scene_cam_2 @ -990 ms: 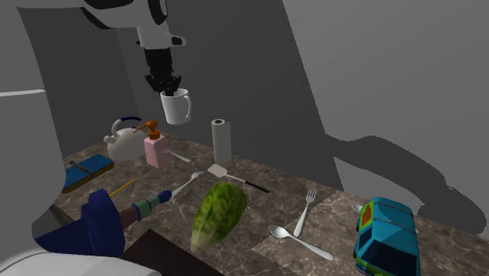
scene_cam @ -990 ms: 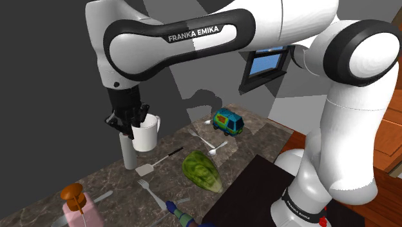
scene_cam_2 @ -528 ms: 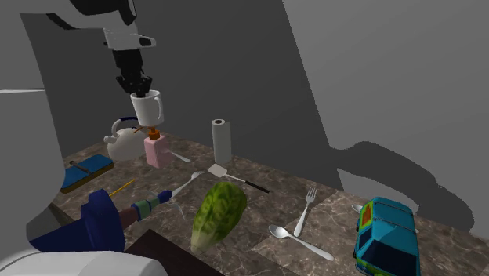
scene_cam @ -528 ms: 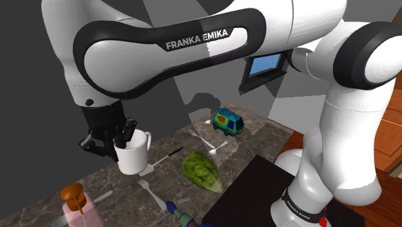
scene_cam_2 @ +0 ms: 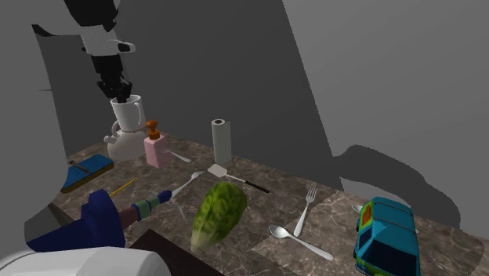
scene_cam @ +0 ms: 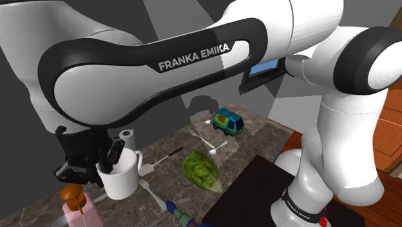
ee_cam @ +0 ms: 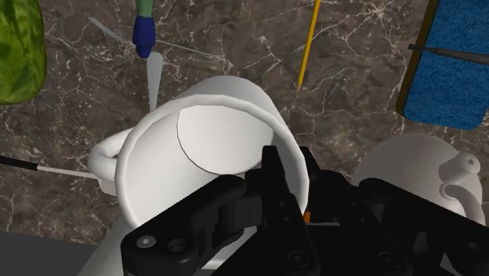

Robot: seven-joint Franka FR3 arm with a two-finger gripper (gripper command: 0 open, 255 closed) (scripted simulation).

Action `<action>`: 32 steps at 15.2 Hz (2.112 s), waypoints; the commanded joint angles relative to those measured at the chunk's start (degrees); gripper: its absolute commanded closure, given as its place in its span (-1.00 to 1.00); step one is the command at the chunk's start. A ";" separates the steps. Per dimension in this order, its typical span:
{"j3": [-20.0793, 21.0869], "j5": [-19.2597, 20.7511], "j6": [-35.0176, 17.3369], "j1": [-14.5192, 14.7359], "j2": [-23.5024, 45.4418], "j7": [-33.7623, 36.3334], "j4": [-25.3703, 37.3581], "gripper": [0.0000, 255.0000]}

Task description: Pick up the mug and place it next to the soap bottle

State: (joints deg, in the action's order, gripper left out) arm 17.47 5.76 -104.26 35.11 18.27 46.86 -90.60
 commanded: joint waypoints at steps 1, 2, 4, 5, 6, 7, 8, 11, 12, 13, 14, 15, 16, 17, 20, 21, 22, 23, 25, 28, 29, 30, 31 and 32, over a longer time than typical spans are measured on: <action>-0.01 0.09 -1.59 0.02 0.14 0.21 -1.43 1.00; -0.04 0.15 -2.30 0.02 0.28 0.25 -2.00 1.00; -0.10 0.28 -3.71 0.01 0.61 0.35 -3.10 1.00; -0.12 0.35 -4.40 0.01 0.79 0.40 -3.62 1.00; -0.16 0.43 -5.10 0.01 0.99 0.46 -4.13 1.00; -0.19 0.51 -5.78 0.02 1.19 0.51 -4.62 1.00; -0.22 0.59 -6.47 0.03 1.41 0.57 -5.10 1.00; -0.33 0.87 -8.49 0.06 2.13 0.76 -6.44 1.00; -0.37 0.97 -9.16 0.08 2.39 0.82 -6.86 1.00; -0.42 1.07 -9.82 0.09 2.66 0.89 -7.27 1.00; -0.46 1.18 -10.48 0.11 2.94 0.96 -7.66 1.00; -0.51 1.29 -11.14 0.14 3.23 1.04 -8.03 1.00; -0.56 1.41 -11.79 0.16 3.53 1.11 -8.40 1.00; -0.61 1.52 -12.43 0.19 3.84 1.19 -8.74 1.00; -0.77 1.90 -14.35 0.28 4.84 1.43 -9.71 1.00; -0.83 2.03 -14.98 0.32 5.19 1.52 -10.00 1.00; -0.90 2.17 -15.60 0.36 5.55 1.60 -10.28 1.00; -0.96 2.30 -16.22 0.39 5.92 1.69 -10.55 1.00; -1.10 2.59 -17.45 0.48 6.69 1.87 -11.04 1.00; -1.33 3.03 -19.26 0.63 7.90 2.15 -11.68 1.00; -1.41 3.19 -19.86 0.68 8.33 2.25 -11.87 1.00; -1.49 3.34 -20.45 0.74 8.76 2.35 -12.04 1.00; -1.58 3.50 -21.03 0.80 9.20 2.44 -12.20 1.00; -1.67 3.66 -21.62 0.86 9.65 2.54 -12.35 1.00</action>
State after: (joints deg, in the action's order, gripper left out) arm 15.90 9.25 -125.21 35.92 27.46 49.31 -102.77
